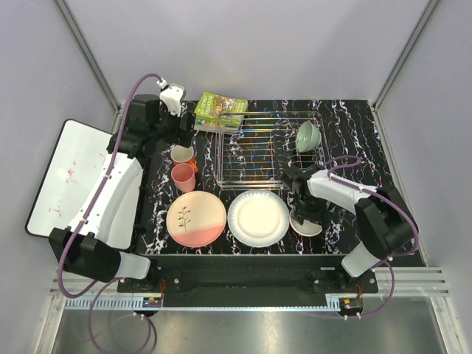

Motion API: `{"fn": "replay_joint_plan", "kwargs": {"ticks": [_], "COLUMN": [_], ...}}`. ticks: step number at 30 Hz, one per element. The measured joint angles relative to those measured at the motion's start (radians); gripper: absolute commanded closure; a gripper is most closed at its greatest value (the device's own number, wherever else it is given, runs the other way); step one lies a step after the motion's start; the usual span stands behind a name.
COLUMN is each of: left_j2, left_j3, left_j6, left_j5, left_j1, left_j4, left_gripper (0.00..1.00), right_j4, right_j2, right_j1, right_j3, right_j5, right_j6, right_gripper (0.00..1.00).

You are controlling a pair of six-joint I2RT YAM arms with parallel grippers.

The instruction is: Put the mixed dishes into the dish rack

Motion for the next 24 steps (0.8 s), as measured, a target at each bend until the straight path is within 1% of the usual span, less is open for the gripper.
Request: {"fn": "replay_joint_plan", "kwargs": {"ticks": [2, 4, 8, 12, 16, 17, 18, 19, 21, 22, 24], "left_j2": [0.0, 0.002, 0.013, 0.029, 0.039, 0.04, 0.04, 0.04, 0.04, 0.04, 0.04], "left_j3": [0.0, 0.003, 0.022, 0.047, 0.071, 0.075, 0.08, 0.085, 0.09, 0.091, 0.092], "left_j6": [0.003, 0.003, 0.003, 0.003, 0.003, 0.003, 0.003, 0.003, 0.004, 0.006, 0.01], "left_j5": [0.002, 0.003, 0.015, 0.034, 0.041, 0.043, 0.044, 0.044, 0.043, 0.043, 0.043], "left_j1": [0.0, 0.0, 0.0, 0.0, 0.0, 0.0, 0.0, 0.0, 0.0, 0.0, 0.0], "left_j4": [-0.004, -0.01, -0.023, -0.031, -0.048, -0.054, -0.059, -0.062, -0.063, -0.063, -0.066], "left_gripper": [0.01, 0.01, 0.01, 0.01, 0.01, 0.01, 0.01, 0.01, 0.01, 0.01, 0.01], "right_j4": [0.025, 0.059, 0.122, 0.153, 0.17, 0.177, 0.186, 0.193, 0.204, 0.2, 0.227], "right_j2": [-0.014, -0.051, -0.185, -0.306, -0.345, -0.343, -0.34, -0.336, -0.33, -0.332, -0.36], "right_j1": [-0.001, -0.002, -0.002, -0.002, -0.002, -0.002, -0.002, -0.002, -0.002, -0.003, -0.01], "right_j3": [-0.007, -0.031, -0.143, -0.254, -0.29, -0.29, -0.29, -0.29, -0.288, -0.281, -0.256], "right_j5": [0.014, 0.02, 0.022, 0.016, 0.014, 0.014, 0.014, 0.014, 0.014, 0.022, 0.016], "right_j6": [0.012, 0.032, 0.089, 0.137, 0.148, 0.148, 0.148, 0.147, 0.141, 0.148, 0.15], "right_gripper": [0.25, 0.29, 0.39, 0.39, 0.43, 0.45, 0.5, 0.67, 0.87, 1.0, 1.0]}}
